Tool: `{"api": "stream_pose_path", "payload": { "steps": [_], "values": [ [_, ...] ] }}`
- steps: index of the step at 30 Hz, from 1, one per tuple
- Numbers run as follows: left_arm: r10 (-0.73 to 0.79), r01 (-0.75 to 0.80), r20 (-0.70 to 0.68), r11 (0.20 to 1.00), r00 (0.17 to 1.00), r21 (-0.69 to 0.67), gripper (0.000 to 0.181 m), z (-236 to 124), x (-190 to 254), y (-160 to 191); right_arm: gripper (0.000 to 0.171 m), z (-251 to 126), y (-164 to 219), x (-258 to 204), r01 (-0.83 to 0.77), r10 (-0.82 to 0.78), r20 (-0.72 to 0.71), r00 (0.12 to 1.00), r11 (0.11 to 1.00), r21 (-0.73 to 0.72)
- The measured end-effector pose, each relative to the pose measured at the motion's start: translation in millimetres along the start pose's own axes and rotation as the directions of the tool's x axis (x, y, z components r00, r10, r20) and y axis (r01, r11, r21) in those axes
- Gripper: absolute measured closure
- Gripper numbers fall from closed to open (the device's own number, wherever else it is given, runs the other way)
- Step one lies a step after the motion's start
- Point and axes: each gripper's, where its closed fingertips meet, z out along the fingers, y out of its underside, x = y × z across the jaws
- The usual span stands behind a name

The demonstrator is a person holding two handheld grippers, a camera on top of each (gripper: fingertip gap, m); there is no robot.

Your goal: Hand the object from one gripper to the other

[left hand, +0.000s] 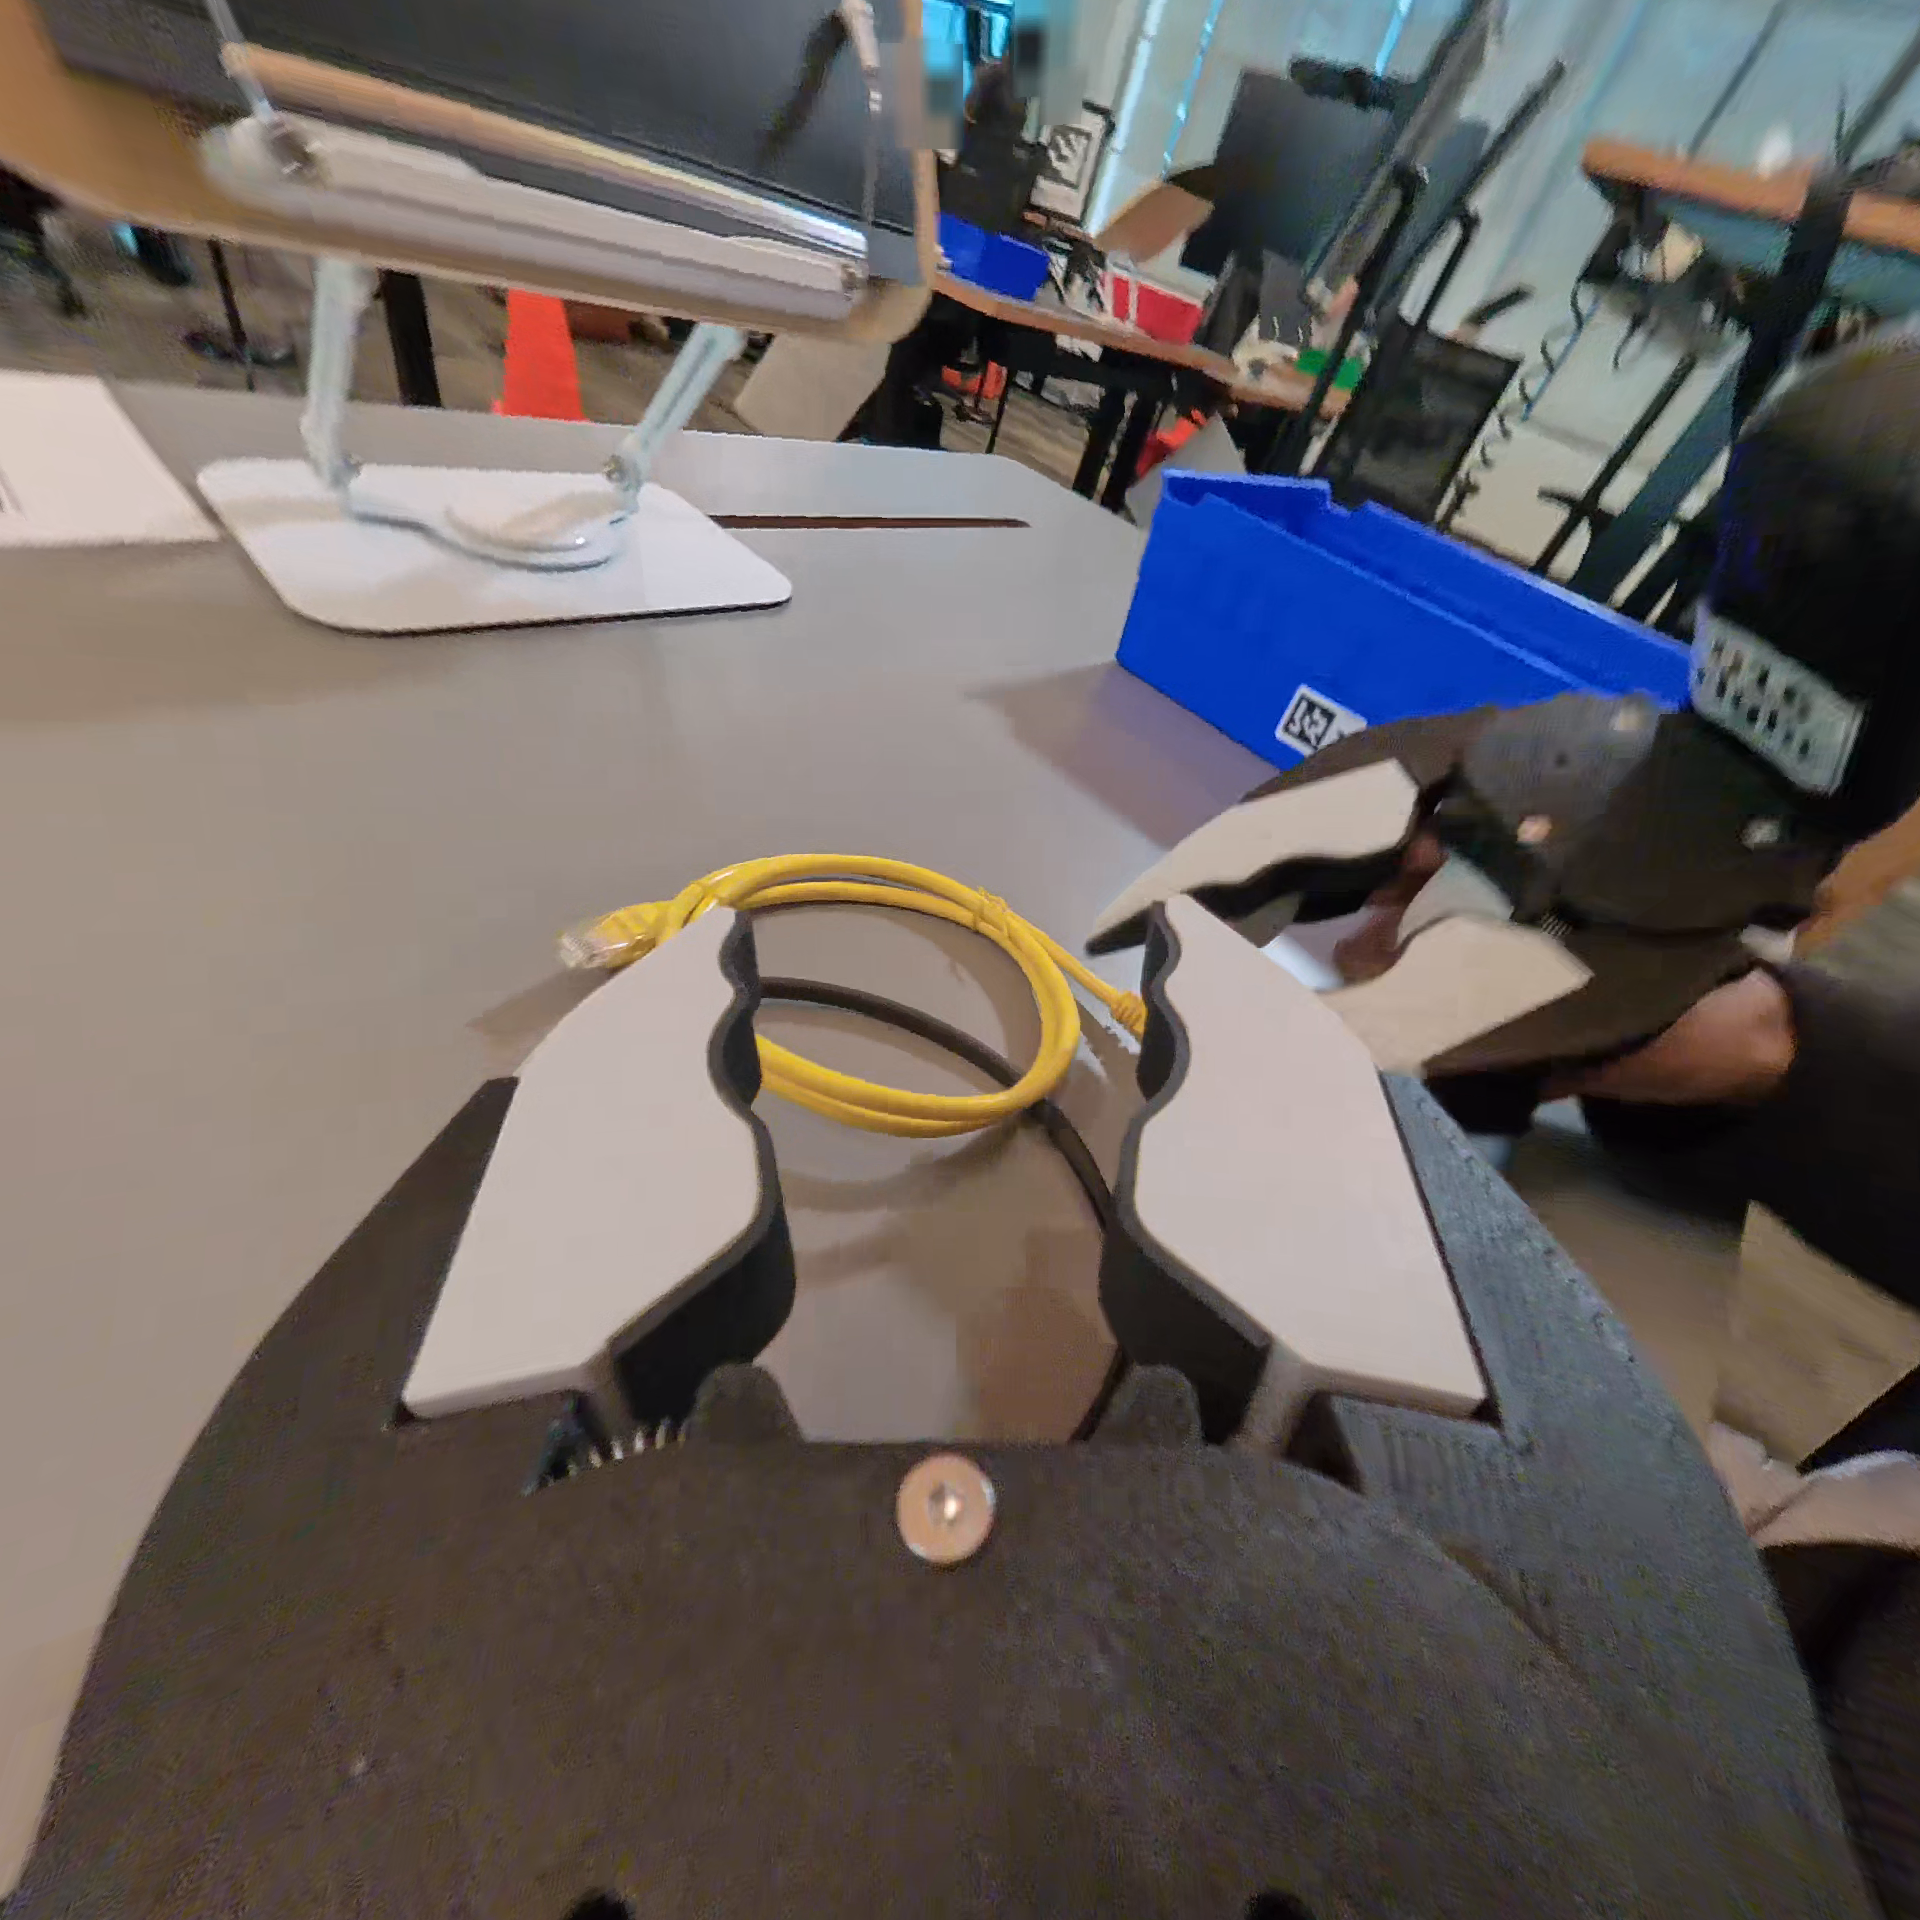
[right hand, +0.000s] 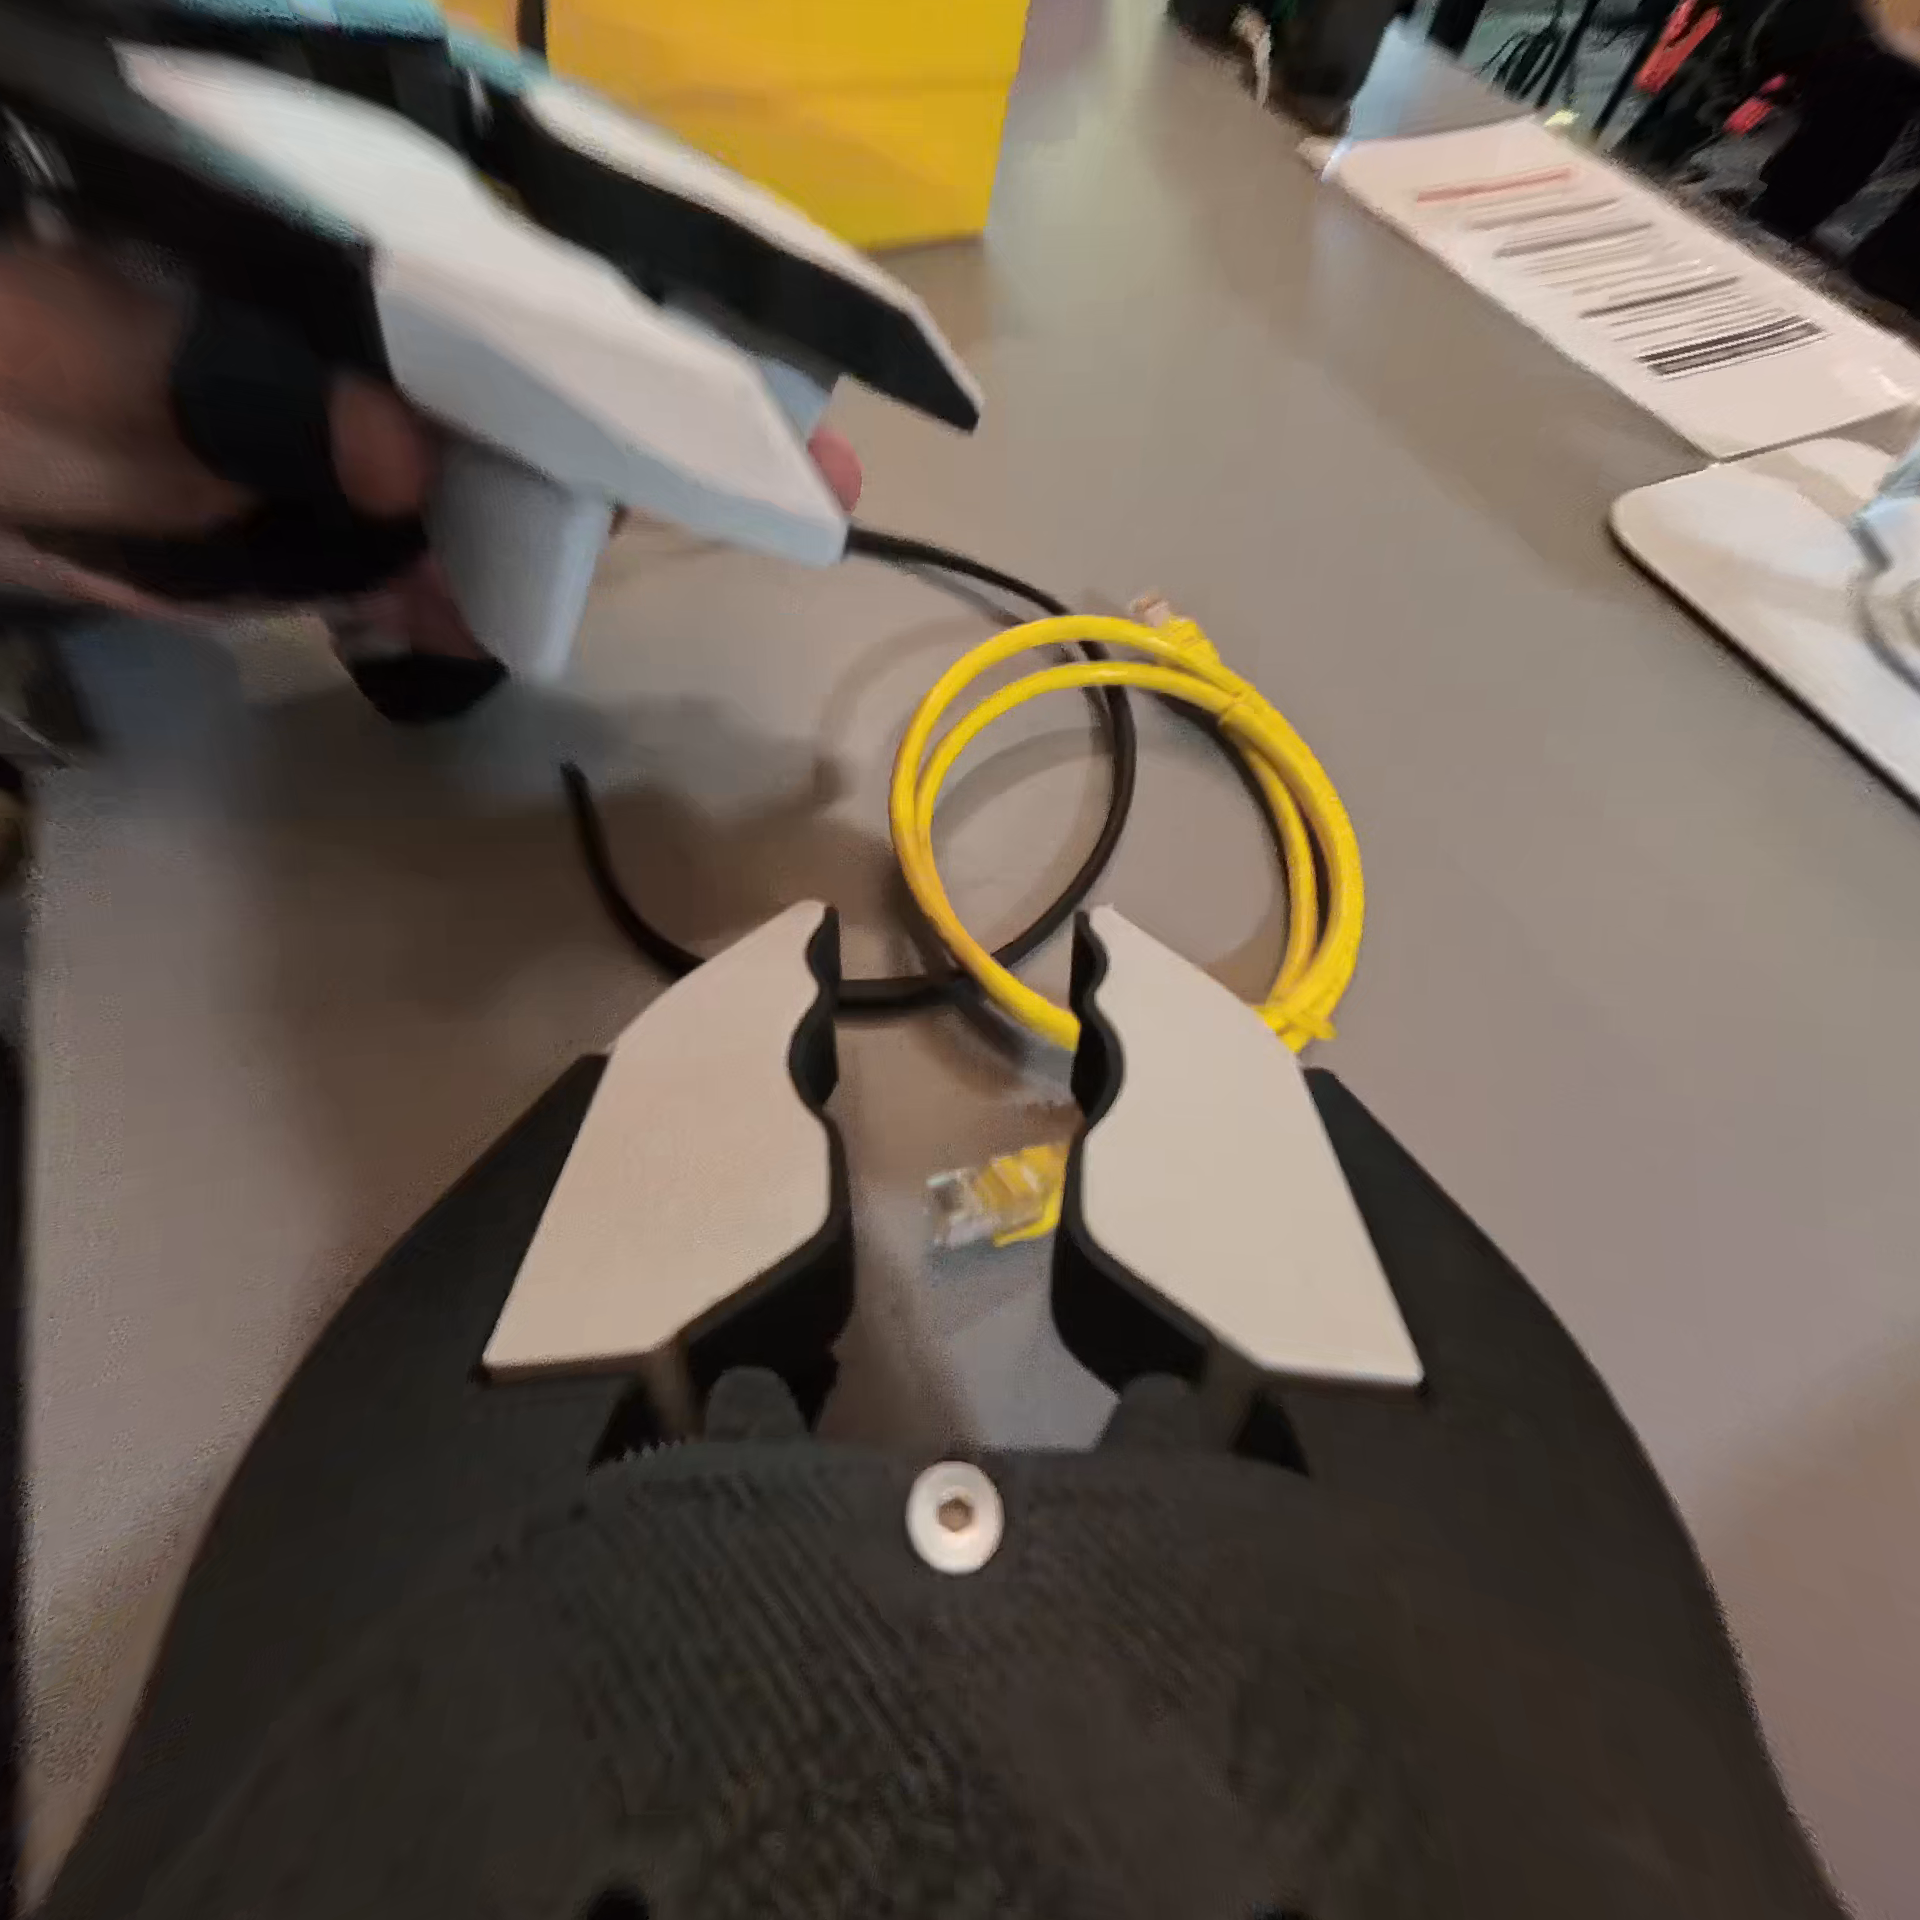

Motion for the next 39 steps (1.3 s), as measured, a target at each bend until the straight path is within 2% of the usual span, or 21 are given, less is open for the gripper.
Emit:
{"api": "stream_pose_path", "payload": {
  "steps": [2,5,11,14,17,20,22,24,27,31,35,39],
  "values": [
    [-0.07,0.07,-0.006,0.998,0.998,0.007,0.109,-1.9,-6.6,-0.8,0.131,17.8,8.9,3.6,0.065,-0.067,-0.019,0.998,0.993,-0.101],
    [-0.126,0.125,-0.029,0.992,0.992,-0.021,0.107,-1.4,-9.1,3.8,0.147,29.9,26.8,8.1,-0.001,0.0,-0.004,1.0,0.973,-0.229],
    [-0.071,0.072,-0.026,0.997,0.997,0.011,0.098,-4.6,-14.5,-4.6,0.163,1.9,-7.2,19.3,-0.002,0.002,-0.045,0.999,1.0,0.004],
    [-0.084,0.087,-0.056,0.995,0.995,0.05,0.097,-9.1,-16.8,-12.4,0.166,-23.0,-29.4,22.5,-0.073,0.076,-0.013,0.997,0.982,0.174],
    [-0.206,0.231,-0.311,0.972,0.928,0.046,0.106,-12.2,14.6,-18.0,0.166,-50.9,-55.1,15.8,-0.186,0.152,0.12,0.981,0.911,0.369],
    [-0.355,0.371,-0.547,0.925,0.758,-0.087,0.113,-16.1,50.7,-14.5,0.166,-63.7,-67.8,8.8,-0.217,0.152,0.175,0.973,0.862,0.459],
    [-0.384,0.41,-0.602,0.906,0.7,-0.101,0.115,-18.4,62.2,-17.3,0.166,-62.1,-70.2,-1.9,-0.17,0.099,0.172,0.98,0.868,0.466],
    [-0.372,0.407,-0.608,0.909,0.701,-0.087,0.123,-19.3,66.2,-17.9,0.166,-56.6,-70.9,-16.6,-0.101,0.032,0.157,0.987,0.884,0.457],
    [-0.341,0.401,-0.658,0.914,0.671,-0.064,0.157,-27.6,71.3,-23.5,0.166,-41.3,-66.6,-43.4,0.028,-0.088,0.131,0.987,0.916,0.4],
    [-0.303,0.384,-0.669,0.923,0.679,-0.028,0.174,-33.8,71.2,-28.4,0.163,-25.8,-60.7,-54.3,0.091,-0.123,0.077,0.989,0.941,0.326],
    [-0.252,0.327,-0.663,0.945,0.705,-0.011,0.174,-33.6,76.1,-26.1,0.16,-25.7,-53.1,-56.8,0.132,-0.17,0.101,0.98,0.943,0.306],
    [-0.232,0.347,-0.697,0.937,0.678,0.025,0.174,-41.2,75.3,-35.2,0.142,-27.7,-53.6,-54.5,0.091,-0.141,0.132,0.981,0.941,0.327]
  ]
}}
